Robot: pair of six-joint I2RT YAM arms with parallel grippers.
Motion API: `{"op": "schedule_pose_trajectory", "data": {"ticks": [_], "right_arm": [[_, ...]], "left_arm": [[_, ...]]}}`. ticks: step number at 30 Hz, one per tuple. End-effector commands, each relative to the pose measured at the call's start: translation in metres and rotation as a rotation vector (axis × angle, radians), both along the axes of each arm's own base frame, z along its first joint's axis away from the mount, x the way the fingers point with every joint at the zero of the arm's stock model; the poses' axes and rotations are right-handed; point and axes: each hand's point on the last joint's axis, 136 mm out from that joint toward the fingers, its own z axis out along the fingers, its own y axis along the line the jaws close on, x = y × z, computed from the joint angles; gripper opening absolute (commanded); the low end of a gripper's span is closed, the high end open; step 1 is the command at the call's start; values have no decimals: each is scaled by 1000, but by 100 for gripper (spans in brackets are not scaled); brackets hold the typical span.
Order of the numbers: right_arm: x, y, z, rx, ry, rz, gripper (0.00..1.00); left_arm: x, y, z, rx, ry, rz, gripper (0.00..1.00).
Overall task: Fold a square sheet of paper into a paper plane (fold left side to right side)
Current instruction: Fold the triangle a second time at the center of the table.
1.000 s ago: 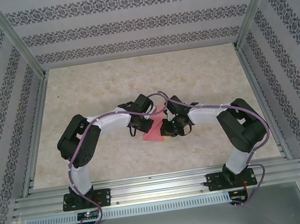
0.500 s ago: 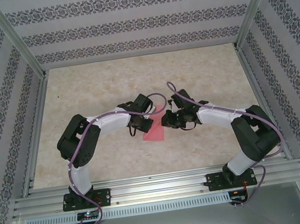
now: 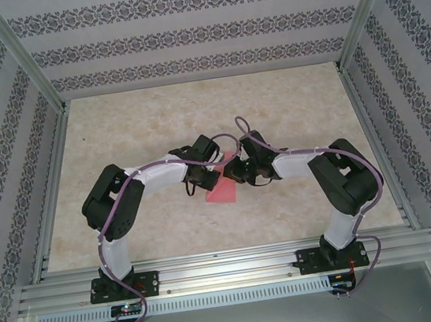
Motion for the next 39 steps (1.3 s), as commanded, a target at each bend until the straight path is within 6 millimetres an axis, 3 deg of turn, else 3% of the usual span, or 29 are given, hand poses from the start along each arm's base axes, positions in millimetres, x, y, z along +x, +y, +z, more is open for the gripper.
{"op": "schedule_pose_trajectory", "data": {"ticks": [1, 10, 14, 24, 39], "right_arm": [[11, 16, 12, 51, -34, 2, 11], [11, 15, 17, 34, -48, 13, 11], [11, 20, 11, 27, -28, 28, 11], [3, 8, -9, -77, 12, 45, 12], [0, 0, -23, -118, 34, 49, 11]], "left_arm": [[1, -1, -3, -19, 1, -12, 11], [1, -1, -2, -24, 3, -8, 11], [2, -1, -2, -23, 1, -7, 11], [2, -1, -2, -20, -1, -3, 11], [4, 0, -3, -17, -4, 7, 11]]}}
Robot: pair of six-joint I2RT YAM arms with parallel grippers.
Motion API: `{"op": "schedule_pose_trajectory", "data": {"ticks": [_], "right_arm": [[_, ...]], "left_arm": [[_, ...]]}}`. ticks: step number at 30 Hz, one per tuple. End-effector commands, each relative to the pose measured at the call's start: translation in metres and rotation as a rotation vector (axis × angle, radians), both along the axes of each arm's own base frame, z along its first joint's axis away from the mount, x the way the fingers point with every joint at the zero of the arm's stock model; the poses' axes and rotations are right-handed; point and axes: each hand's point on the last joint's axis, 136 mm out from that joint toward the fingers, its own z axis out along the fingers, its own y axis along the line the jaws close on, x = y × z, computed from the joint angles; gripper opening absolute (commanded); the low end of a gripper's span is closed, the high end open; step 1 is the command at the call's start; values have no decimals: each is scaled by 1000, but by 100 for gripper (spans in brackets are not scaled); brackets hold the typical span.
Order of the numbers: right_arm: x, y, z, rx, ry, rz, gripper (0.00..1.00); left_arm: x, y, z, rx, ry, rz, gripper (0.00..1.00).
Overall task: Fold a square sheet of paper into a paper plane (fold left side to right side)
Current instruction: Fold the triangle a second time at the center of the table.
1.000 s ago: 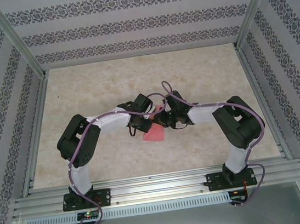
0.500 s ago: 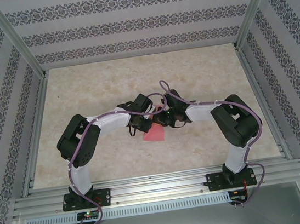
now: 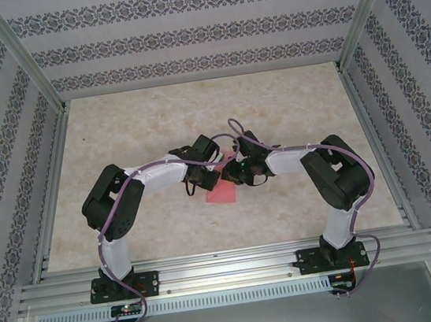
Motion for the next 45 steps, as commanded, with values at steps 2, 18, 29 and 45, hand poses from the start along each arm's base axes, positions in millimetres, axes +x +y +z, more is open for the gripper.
{"op": "schedule_pose_trajectory", "data": {"ticks": [2, 18, 29, 45], "right_arm": [[1, -3, -9, -43, -1, 9, 12], [-18, -23, -36, -126, 96, -2, 11], [-22, -22, -41, -131, 101, 15, 11], [-21, -18, -41, -134, 95, 26, 11]], "left_arm": [[4, 0, -3, -17, -3, 10, 11], [9, -7, 28, -84, -39, 43, 19], [2, 9, 89, -182, -99, 96, 37], [-46, -24, 47, -379, 179, 14, 37]]}}
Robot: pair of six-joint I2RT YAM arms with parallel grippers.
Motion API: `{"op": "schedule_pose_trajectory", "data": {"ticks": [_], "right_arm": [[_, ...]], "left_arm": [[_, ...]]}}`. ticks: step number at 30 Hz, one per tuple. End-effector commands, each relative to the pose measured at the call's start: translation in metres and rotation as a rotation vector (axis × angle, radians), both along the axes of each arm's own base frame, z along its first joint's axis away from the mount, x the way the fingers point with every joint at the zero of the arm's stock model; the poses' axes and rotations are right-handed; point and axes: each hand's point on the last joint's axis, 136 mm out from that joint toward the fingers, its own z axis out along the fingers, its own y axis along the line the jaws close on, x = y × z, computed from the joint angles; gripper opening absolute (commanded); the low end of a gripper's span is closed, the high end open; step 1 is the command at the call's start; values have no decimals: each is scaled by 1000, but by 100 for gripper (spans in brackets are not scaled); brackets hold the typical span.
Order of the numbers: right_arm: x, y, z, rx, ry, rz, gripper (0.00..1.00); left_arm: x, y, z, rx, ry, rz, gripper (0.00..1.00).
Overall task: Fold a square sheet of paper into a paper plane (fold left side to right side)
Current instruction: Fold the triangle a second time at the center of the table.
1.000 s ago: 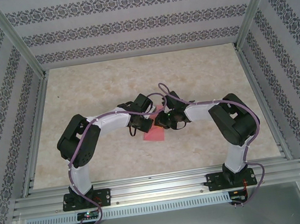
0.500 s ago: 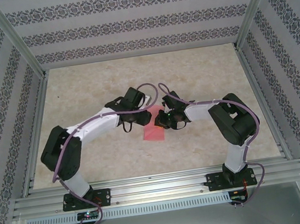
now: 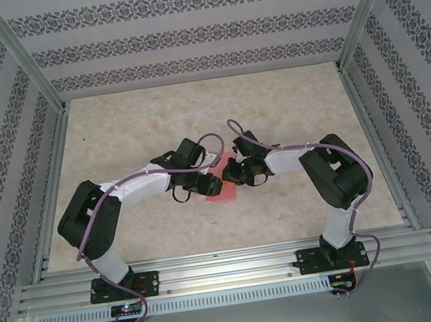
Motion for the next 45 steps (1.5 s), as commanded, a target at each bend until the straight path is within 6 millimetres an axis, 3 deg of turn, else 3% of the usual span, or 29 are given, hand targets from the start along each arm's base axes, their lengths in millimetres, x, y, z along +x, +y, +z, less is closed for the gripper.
{"op": "schedule_pose_trajectory", "data": {"ticks": [1, 8, 32, 36, 40, 45], "right_arm": [[-18, -16, -35, -115, 80, 11, 11], [-18, -16, -35, -119, 83, 11, 12], [-15, -15, -33, -129, 73, 24, 12], [-8, -10, -20, -98, 28, 30, 12], [1, -4, 7, -48, -48, 32, 12], [-4, 3, 25, -18, -79, 59, 10]], "left_arm": [[2, -8, -4, -34, 13, -8, 37], [-2, 2, -29, 31, 42, -5, 36], [-8, 19, -56, 126, 59, -7, 36], [-11, 22, -63, 140, 72, -9, 35], [-15, 23, -70, 152, 80, -10, 35], [-17, 23, -74, 163, 84, -13, 34]]}}
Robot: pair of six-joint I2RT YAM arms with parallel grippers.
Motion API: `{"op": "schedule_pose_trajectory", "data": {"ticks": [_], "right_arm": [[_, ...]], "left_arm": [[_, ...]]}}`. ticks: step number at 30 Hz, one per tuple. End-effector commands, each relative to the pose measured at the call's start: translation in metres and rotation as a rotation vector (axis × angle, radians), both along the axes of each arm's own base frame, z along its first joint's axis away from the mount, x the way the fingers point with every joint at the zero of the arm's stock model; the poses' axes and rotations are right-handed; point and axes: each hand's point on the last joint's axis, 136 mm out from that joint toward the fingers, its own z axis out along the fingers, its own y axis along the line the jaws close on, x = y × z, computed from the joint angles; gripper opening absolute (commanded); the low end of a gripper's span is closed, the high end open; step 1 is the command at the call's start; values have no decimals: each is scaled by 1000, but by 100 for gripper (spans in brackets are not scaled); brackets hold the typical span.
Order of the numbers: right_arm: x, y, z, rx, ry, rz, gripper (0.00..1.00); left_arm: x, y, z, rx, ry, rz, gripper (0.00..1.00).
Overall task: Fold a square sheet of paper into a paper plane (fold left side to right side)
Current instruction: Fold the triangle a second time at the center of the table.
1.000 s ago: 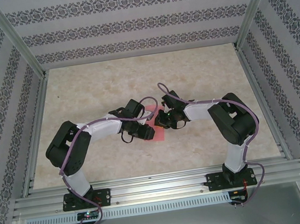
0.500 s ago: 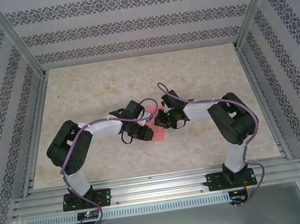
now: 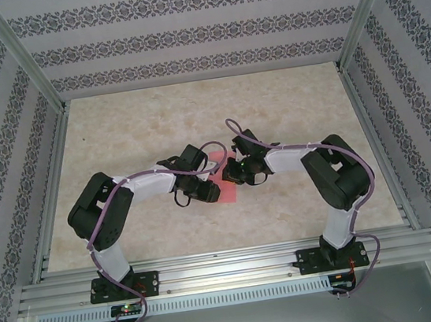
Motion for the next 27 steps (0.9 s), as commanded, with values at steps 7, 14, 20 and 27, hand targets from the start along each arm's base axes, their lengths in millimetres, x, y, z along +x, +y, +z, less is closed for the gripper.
{"op": "schedule_pose_trajectory", "data": {"ticks": [7, 14, 20, 27], "right_arm": [[-17, 16, 6, 11, -13, 62, 9], [-15, 18, -7, -7, 15, 63, 9], [-14, 8, -21, -70, 30, 52, 9], [-9, -8, -22, -114, 11, 38, 9]], "left_arm": [[-13, 11, -35, 88, 27, -21, 32], [-13, 13, -37, 104, 21, -18, 32], [-13, 18, -40, 134, 15, -10, 31], [-16, 24, -47, 156, 21, -7, 30]]}}
